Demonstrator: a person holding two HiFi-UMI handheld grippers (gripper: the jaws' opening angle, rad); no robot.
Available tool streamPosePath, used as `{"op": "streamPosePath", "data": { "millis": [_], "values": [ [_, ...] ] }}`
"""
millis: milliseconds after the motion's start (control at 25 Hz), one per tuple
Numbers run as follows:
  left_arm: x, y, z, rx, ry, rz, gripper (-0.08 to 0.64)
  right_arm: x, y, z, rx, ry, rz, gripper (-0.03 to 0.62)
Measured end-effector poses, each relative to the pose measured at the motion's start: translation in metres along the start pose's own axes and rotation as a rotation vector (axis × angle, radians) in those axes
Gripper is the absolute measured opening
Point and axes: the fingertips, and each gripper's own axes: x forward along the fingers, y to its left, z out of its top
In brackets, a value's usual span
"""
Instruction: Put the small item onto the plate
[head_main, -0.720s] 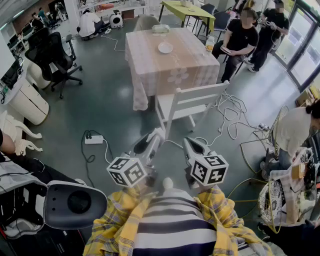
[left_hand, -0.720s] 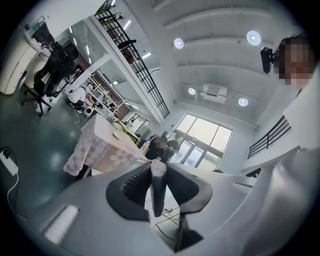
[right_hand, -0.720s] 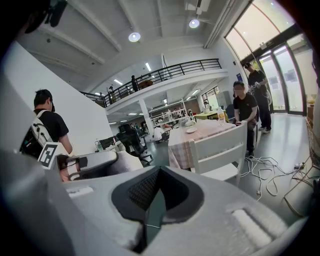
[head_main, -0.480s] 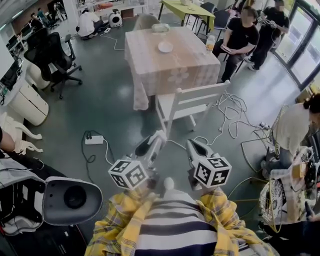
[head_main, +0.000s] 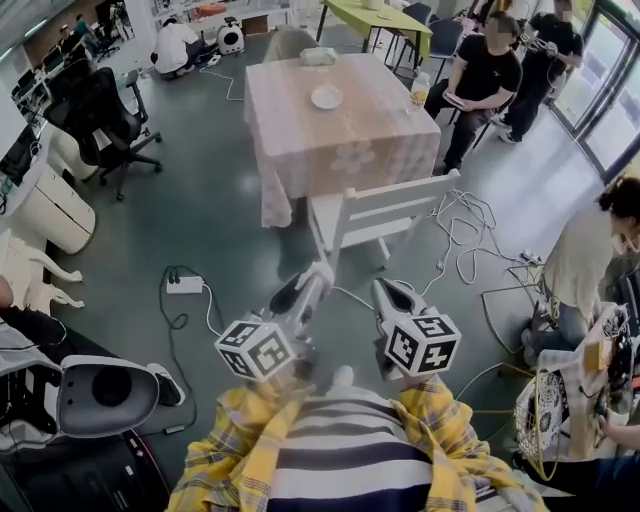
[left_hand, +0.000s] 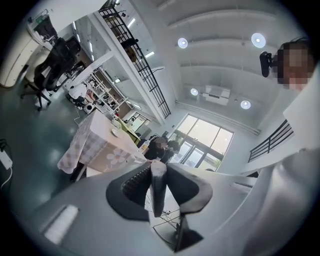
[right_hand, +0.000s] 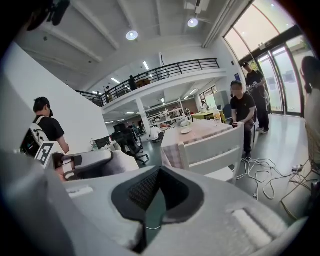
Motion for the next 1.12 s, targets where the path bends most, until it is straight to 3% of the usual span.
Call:
{"op": "streamPosePath", "data": {
  "millis": [400,680,1120],
  "values": [
    [0.063,-0.011,0.002,0.016,-0.037,0.016,0.086,0.028,-0.037,0.030,-0.067,0.044,0.078,-0.003],
    [0.074,0.001,0.015,0.011,-0.078,0.059,0.086,0.046,-0.043,0.042,-0.094,0.050,0.118,-0.003],
    [0.114,0.033,0.045,0.001,-0.056,0.044,0.086,0.085,-0.057,0.072,-0.080,0.039,0.092,-0.003]
  ]
}}
